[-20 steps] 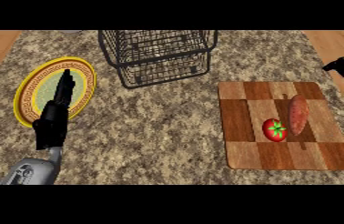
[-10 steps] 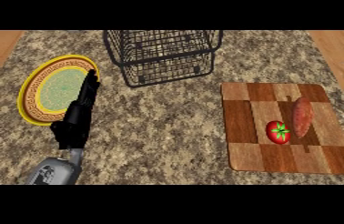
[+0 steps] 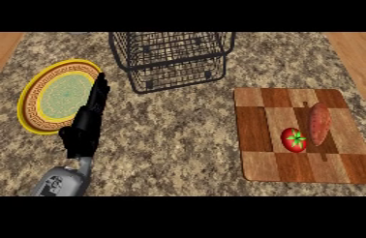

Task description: Pick the tomato from the cutting board and place it in the tiered basket

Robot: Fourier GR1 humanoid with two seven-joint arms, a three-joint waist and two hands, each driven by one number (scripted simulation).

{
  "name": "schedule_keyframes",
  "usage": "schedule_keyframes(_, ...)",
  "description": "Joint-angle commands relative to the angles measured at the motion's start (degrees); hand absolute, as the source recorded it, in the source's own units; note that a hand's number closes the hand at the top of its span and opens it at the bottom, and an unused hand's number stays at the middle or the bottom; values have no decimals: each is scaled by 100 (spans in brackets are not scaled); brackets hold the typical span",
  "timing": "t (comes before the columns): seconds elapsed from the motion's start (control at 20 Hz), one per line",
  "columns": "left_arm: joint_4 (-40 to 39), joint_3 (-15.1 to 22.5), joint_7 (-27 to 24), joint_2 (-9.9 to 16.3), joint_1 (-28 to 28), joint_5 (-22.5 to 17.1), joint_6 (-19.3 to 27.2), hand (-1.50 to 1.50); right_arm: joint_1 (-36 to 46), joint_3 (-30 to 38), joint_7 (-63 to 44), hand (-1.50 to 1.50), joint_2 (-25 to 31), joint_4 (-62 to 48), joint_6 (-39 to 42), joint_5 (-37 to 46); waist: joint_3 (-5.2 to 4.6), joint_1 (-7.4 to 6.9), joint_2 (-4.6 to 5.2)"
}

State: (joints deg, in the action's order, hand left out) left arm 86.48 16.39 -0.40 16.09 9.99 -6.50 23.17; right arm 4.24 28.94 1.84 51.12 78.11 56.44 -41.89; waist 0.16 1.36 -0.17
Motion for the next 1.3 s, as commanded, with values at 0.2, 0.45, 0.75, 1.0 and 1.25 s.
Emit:
schedule_keyframes(0.2,71,68,98,-33,10,47,-42,0,62,223,202,-150,457,2143,41,2531,-4,-67,0)
schedule_keyframes(0.45,57,-70,196,-73,80,89,-58,0,-343,-46,20,-150,-45,3114,-251,3471,-14,-91,8)
schedule_keyframes(0.75,-86,-57,-131,-340,-42,328,-147,0,-295,-745,-181,-150,-671,3563,-388,4297,-16,-140,20)
schedule_keyframes(1.0,61,-228,-15,-287,-172,366,-409,0,-146,-854,-562,-150,-731,3810,-192,4446,-18,-153,17)
schedule_keyframes(1.25,194,-273,176,-417,-113,575,-251,0,-754,-981,-341,-150,-902,4087,19,5188,-13,-115,13)
